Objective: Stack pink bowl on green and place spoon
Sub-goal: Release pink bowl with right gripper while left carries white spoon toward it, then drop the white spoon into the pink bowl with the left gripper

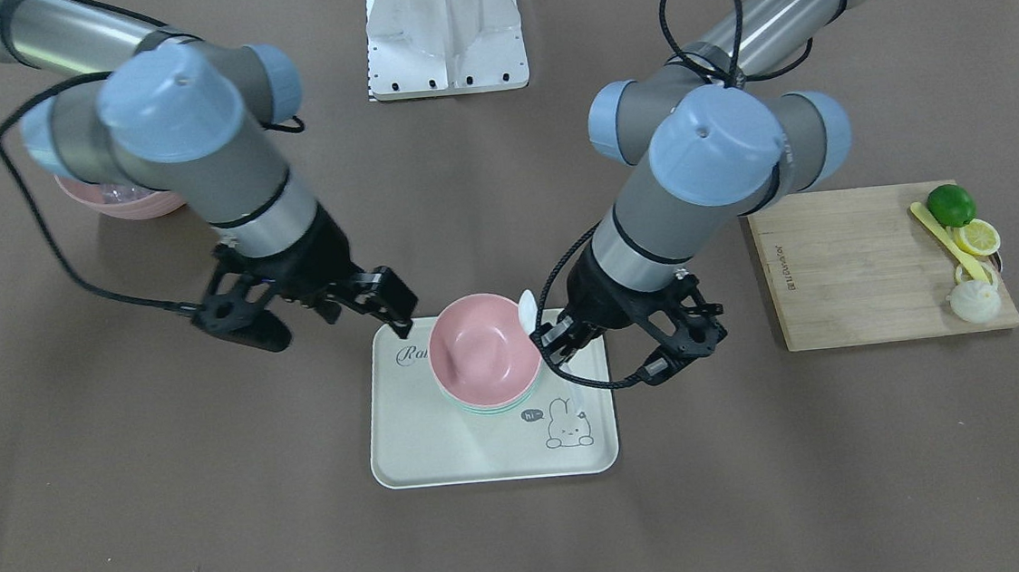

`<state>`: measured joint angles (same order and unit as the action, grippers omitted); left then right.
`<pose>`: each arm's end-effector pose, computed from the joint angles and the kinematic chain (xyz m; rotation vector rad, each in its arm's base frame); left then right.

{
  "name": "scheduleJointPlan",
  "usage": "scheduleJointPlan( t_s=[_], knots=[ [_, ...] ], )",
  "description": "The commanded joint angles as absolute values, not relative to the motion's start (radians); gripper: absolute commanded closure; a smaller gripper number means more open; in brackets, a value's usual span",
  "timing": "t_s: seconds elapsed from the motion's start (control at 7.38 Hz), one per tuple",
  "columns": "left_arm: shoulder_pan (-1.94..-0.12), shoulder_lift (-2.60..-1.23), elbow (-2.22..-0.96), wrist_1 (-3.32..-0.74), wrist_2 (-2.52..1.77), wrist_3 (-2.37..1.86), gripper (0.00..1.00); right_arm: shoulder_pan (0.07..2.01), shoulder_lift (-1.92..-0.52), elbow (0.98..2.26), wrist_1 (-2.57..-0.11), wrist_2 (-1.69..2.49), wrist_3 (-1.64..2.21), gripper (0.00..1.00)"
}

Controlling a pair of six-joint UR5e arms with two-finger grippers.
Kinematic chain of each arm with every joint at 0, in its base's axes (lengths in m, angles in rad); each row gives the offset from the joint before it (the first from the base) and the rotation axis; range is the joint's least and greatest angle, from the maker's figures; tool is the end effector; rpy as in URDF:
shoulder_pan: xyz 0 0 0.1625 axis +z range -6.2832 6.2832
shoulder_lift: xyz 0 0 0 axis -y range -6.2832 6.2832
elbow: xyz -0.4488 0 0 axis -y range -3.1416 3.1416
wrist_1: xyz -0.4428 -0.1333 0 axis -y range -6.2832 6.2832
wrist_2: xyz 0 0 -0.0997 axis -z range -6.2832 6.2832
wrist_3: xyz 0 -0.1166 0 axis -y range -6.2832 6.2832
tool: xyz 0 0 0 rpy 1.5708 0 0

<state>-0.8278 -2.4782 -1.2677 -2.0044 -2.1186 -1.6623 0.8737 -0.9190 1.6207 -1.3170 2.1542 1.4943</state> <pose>0.5245 -0.6783 0.1520 -0.1011 1.1333 -0.5359 -0.4269 -0.6174 0.2082 -0.0544 -1.0766 0.4410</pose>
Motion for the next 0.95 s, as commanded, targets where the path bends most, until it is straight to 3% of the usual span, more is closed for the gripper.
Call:
scheduleJointPlan(
  t_s=[0.0,0.14,0.27,0.41,0.54,0.81],
  knots=[
    [-0.75,-2.508,-1.213,-2.095,-2.016,-1.677,1.0,0.998,-1.043,1.695,-1.324,2.281,1.33,0.0],
    [-0.749,-2.507,-1.212,-2.097,-2.01,-1.68,0.39,1.0,-1.043,1.695,-1.325,2.281,1.33,0.0],
    [-0.75,-2.503,-1.215,-2.097,-2.01,-1.674,0.02,1.002,-1.045,1.698,-1.325,2.281,1.33,0.0],
    [-0.755,-2.487,-1.235,-2.097,-2.017,-1.664,0.02,1.012,-1.057,1.7,-1.325,2.283,1.33,0.0],
    [-0.765,-2.395,-1.341,-2.085,-2.041,-1.631,0.02,1.037,-1.075,1.698,-1.325,2.284,1.327,0.0],
    [-0.932,-2.068,-1.612,-2.008,-2.241,-1.263,0.02,1.113,-1.184,1.719,-1.325,2.296,1.135,0.0]
  ],
)
